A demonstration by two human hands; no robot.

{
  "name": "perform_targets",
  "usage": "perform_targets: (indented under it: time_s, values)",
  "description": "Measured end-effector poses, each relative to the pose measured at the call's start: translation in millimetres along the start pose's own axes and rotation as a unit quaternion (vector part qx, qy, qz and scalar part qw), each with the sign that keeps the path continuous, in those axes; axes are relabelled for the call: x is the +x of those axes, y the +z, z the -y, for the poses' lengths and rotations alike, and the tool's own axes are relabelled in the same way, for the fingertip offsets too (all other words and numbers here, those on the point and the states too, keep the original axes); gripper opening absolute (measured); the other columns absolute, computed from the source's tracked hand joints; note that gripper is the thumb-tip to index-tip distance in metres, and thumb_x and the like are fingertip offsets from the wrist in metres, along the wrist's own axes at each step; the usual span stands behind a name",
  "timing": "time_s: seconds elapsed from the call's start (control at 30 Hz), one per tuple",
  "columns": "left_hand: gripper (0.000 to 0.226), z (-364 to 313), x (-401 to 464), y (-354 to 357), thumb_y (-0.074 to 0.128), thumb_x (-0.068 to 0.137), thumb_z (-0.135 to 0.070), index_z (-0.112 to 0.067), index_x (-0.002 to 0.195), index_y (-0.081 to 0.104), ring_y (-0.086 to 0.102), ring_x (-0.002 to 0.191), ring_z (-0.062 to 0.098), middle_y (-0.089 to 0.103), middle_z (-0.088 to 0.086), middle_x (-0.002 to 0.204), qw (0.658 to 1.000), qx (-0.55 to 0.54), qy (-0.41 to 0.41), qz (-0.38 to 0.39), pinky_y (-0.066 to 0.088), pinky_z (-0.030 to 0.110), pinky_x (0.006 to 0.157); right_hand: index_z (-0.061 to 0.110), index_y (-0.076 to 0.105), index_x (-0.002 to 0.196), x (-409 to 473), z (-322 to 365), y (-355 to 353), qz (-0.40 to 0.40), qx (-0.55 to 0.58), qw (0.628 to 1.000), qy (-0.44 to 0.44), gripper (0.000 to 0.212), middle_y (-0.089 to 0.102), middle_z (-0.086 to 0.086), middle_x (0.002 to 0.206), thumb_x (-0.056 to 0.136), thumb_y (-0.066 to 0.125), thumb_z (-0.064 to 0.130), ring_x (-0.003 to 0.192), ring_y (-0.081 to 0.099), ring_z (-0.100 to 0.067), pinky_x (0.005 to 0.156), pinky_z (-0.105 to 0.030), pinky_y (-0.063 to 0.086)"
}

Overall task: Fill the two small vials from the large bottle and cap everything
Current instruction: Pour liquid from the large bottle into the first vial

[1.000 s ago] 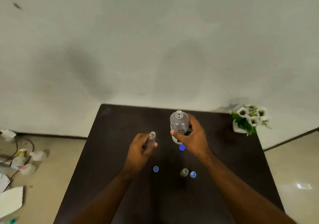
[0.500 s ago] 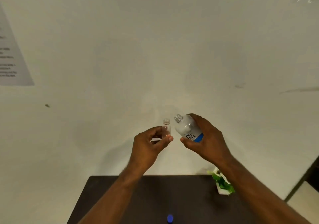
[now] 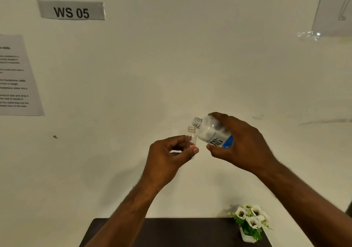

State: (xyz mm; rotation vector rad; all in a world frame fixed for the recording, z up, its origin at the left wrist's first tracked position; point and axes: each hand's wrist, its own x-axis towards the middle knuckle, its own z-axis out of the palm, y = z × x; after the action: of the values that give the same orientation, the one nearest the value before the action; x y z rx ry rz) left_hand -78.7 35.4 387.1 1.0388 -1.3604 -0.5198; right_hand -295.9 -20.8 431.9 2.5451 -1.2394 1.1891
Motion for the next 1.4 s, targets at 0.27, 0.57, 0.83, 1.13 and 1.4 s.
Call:
perform_targets:
  time_s: [0.27,0.57,0.83,1.13,1.4]
  values:
    - [0.025,-12.9,-7.1,-4.0,0.088,0.079,-0.027,-0.036,0.1,0.079,0.078,0.082,0.007,0.081,-0.012,0.086,1.0,-0.007,0.009,-0.008,0.062,0.02,0.077,0.05,0.04,0.14,2.3,9.6,-22.2,0.0,-0.029,0.999,-0.027,0.083,0.062,0.021,0.114,0.064,0.069,0.065,0.094,0.06,-0.009,0.079,-0.033,0.056]
    - [0.026,-28.1,-11.3,-9.7,0.089,0.078,-0.022,-0.033,0.099,0.079,0.078,0.077,0.006,0.081,-0.01,0.084,1.0,-0.018,0.019,-0.008,0.056,0.011,0.07,0.049,0.041,0.139,4.5,18.7,-36.0,0.006,-0.057,0.997,-0.047,0.08,0.063,0.02,0.113,0.066,0.075,0.058,0.094,0.06,-0.011,0.078,-0.033,0.055]
    - [0.027,-35.3,-16.5,-12.3,0.089,0.079,-0.02,-0.033,0.099,0.078,0.078,0.078,0.005,0.081,-0.011,0.084,0.999,-0.03,0.022,-0.007,0.056,0.009,0.069,0.046,0.044,0.14,7.1,26.5,-50.4,0.015,-0.092,0.993,-0.065,0.082,0.064,0.015,0.111,0.066,0.078,0.054,0.093,0.06,-0.014,0.075,-0.031,0.053]
    - [0.026,-36.7,-21.5,-14.6,0.089,0.078,-0.022,-0.033,0.1,0.078,0.078,0.078,0.005,0.081,-0.011,0.085,0.999,-0.027,0.021,-0.005,0.056,0.011,0.069,0.043,0.047,0.141,11.9,33.3,-60.6,0.031,-0.134,0.987,-0.086,0.083,0.064,0.015,0.105,0.066,0.081,0.051,0.087,0.056,-0.012,0.07,-0.025,0.045]
    - [0.026,-35.7,-23.1,-15.2,0.089,0.078,-0.024,-0.035,0.1,0.078,0.079,0.079,0.007,0.081,-0.011,0.085,0.999,-0.027,0.019,-0.003,0.058,0.014,0.073,0.042,0.048,0.14,14.9,35.9,-63.9,0.034,-0.149,0.984,-0.095,0.083,0.064,0.015,0.104,0.065,0.082,0.049,0.086,0.055,-0.013,0.07,-0.025,0.042]
